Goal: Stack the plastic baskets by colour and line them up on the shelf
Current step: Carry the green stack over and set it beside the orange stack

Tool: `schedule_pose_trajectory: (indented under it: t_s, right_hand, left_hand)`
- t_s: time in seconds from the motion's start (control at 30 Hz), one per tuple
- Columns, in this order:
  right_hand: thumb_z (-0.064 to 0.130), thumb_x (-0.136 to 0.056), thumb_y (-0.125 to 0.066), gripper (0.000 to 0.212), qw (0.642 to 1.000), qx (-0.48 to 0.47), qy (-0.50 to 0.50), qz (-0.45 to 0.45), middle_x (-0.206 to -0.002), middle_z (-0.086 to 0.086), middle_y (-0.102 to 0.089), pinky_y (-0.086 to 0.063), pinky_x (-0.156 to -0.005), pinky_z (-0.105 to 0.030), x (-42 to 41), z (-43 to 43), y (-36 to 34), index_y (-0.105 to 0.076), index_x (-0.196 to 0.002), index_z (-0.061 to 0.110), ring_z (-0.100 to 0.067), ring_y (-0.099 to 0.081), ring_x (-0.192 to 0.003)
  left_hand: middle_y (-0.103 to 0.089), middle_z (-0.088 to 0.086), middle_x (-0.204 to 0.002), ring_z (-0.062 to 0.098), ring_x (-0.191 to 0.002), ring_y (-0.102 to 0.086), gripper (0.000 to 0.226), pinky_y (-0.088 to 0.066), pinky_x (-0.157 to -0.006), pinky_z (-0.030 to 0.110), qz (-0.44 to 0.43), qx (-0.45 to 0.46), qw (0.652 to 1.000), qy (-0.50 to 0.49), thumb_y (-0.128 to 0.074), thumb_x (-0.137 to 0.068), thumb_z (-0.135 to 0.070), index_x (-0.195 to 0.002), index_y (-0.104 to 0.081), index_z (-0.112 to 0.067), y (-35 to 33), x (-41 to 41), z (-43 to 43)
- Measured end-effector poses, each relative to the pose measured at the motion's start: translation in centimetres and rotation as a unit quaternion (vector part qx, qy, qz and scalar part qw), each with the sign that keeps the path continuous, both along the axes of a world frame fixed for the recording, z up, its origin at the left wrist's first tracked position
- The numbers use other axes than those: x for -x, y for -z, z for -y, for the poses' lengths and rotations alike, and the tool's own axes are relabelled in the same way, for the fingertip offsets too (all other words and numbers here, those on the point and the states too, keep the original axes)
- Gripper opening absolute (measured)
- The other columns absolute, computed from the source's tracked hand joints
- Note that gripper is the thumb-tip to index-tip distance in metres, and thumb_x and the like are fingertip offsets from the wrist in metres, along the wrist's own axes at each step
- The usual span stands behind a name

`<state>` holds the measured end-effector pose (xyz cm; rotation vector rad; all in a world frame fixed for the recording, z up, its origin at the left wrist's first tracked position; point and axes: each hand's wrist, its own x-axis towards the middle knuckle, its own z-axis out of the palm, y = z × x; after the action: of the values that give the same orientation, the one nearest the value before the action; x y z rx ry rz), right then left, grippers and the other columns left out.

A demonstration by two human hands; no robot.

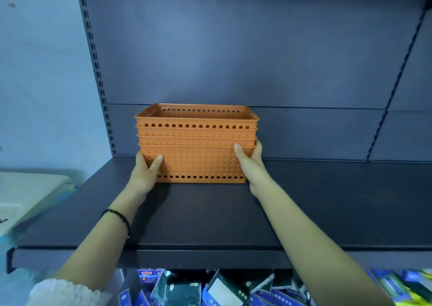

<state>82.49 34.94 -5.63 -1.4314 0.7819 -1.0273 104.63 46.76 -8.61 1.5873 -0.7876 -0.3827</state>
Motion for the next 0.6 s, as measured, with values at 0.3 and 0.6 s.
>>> schedule_pose_trajectory:
  t_s: [0.3,0.6]
  right_hand:
    - [0.029,-0.087,-0.067,0.043,0.991,-0.006,0.036,-0.127,-0.124,-0.007,-0.062,-0.048,-0.1,-0.037,8.5,2.6,3.4,-0.055,-0.128,0.022,-0.019,-0.06,-0.109]
    - [0.02,-0.083,-0.067,0.021,0.905,0.173,0.143,-0.361,-0.116,0.001,-0.065,-0.042,-0.097,-0.025,31.1,4.5,3.2,-0.068,-0.104,0.024,-0.016,-0.059,-0.111]
  left_hand:
    - [-0.062,0.002,-0.089,0.028,-0.084,-0.058,0.034,-0.038,-0.068,0.031,0.354,-0.366,0.856,-0.092,-0.044,-0.09,-0.044,-0.1,-0.062,-0.016,-1.9,8.4,-1.8]
    - [-0.073,0.005,-0.083,0.031,-0.083,-0.067,0.017,-0.048,-0.072,0.037,0.605,-0.069,0.789,0.082,-0.07,-0.072,-0.027,-0.085,-0.072,-0.016,0.1,31.6,8.8]
